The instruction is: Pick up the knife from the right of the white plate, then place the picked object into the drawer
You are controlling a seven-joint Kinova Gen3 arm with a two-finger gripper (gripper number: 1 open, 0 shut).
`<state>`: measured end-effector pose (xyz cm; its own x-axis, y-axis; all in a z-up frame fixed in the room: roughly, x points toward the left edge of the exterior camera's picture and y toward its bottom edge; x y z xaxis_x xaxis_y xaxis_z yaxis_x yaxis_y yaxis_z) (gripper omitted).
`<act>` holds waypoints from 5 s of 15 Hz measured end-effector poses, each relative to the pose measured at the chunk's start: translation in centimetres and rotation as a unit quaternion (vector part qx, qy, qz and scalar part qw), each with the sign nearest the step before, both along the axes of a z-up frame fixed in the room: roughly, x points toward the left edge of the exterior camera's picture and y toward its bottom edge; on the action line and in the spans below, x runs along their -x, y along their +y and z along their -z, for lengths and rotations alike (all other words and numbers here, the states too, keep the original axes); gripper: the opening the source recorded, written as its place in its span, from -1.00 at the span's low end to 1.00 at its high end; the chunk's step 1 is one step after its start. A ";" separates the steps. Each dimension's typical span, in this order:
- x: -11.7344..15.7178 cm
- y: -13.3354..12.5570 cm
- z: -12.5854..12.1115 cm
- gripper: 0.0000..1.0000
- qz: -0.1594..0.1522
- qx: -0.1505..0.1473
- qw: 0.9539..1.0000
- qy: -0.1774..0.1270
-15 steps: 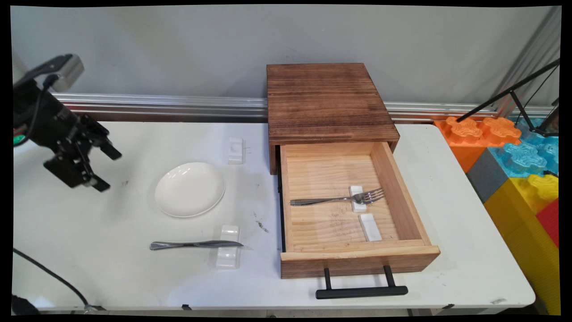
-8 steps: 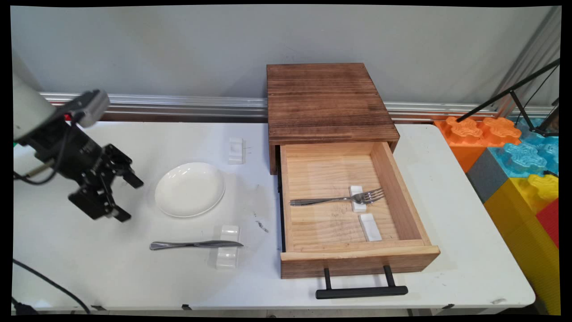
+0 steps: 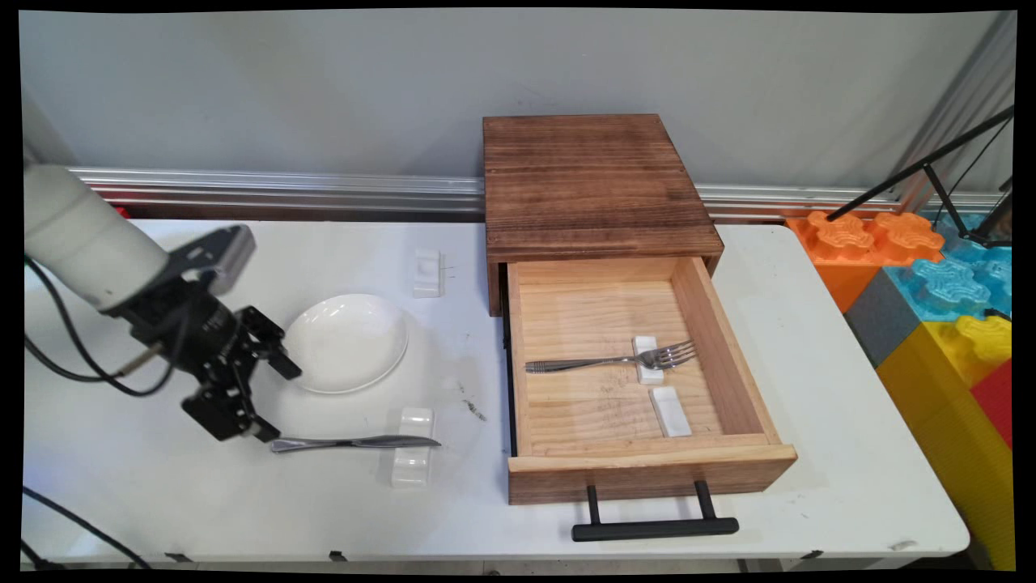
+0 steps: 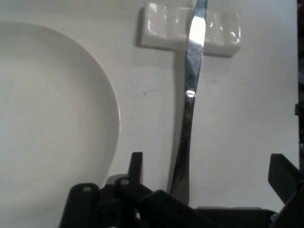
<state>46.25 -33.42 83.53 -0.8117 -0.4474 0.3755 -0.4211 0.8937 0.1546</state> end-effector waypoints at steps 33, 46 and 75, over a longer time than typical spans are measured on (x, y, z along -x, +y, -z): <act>6.8 -1.2 7.1 1.00 0.033 0.019 0.999 -0.029; 6.9 -1.1 7.1 -1.00 0.038 0.021 0.999 -0.030; 18.6 -10.8 -11.2 -1.00 0.019 0.034 0.999 0.021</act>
<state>27.62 -44.26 94.73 -0.8110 -0.3888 0.4373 -0.3810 0.9181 0.1097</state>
